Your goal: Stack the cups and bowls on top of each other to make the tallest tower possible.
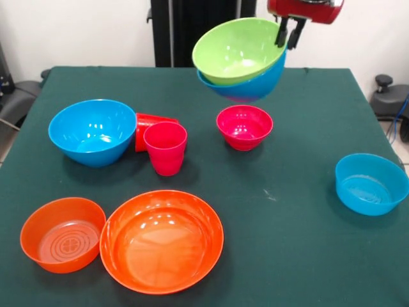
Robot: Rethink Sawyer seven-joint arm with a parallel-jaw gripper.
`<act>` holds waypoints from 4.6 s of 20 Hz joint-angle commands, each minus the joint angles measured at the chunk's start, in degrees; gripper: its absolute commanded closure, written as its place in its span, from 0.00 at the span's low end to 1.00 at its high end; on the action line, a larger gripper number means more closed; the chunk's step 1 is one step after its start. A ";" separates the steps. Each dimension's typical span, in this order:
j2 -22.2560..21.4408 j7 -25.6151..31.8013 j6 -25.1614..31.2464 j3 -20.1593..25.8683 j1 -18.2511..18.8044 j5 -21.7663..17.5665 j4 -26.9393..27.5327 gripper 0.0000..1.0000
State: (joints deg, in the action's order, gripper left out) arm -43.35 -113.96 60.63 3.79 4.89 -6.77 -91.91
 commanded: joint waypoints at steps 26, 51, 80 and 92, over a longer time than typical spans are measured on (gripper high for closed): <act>3.31 -6.02 -10.93 -0.16 -2.47 -2.31 -1.17 1.00; 8.74 -4.55 -17.88 -1.32 -1.86 -2.90 0.98 1.00; 9.43 -3.61 -20.91 -2.63 -2.72 -1.83 -1.84 0.00; 0.01 -1.82 -9.55 -0.59 -1.66 2.55 -1.40 0.00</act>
State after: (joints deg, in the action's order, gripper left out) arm -38.08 -113.96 42.72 -0.59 2.95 -6.32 -93.74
